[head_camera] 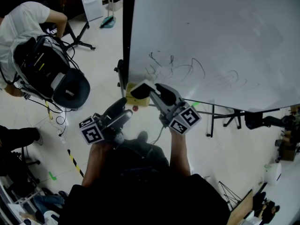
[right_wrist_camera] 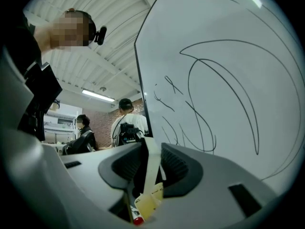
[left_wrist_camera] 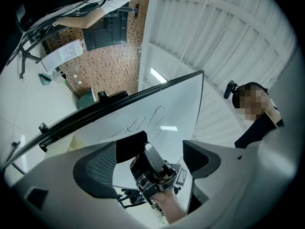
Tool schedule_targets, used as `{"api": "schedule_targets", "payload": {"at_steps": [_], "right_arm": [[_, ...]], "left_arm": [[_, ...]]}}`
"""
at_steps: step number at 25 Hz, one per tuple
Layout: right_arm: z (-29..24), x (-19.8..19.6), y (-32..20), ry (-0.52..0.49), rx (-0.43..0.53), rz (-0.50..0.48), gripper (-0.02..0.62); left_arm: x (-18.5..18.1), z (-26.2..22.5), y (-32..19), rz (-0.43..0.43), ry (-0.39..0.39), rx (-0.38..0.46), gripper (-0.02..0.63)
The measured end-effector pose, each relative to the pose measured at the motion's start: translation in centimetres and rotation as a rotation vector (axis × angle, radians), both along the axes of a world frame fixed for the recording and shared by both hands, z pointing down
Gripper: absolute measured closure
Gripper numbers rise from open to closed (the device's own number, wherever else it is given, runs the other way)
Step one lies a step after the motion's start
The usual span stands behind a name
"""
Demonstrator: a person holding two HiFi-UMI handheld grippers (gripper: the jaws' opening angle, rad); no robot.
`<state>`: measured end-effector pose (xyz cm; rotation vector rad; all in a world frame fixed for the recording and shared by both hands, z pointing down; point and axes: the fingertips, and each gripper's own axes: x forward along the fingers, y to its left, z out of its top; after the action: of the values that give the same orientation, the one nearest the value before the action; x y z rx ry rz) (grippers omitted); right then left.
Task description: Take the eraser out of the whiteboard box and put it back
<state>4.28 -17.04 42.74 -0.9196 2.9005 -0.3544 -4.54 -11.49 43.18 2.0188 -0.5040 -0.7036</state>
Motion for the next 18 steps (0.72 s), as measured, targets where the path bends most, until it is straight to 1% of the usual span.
{"api": "schedule_targets", "payload": {"at_steps": [5, 18], "right_arm": [[0.9, -0.2, 0.0, 0.02, -0.012, -0.01, 0.443], [3.0, -0.9, 0.2, 0.122, -0.02, -0.031, 0.443]], "left_arm": [[0.1, 0.0, 0.0, 0.001, 0.001, -0.003, 0.178], [0.1, 0.4, 0.0, -0.003, 0.0, -0.016, 0.178]]}}
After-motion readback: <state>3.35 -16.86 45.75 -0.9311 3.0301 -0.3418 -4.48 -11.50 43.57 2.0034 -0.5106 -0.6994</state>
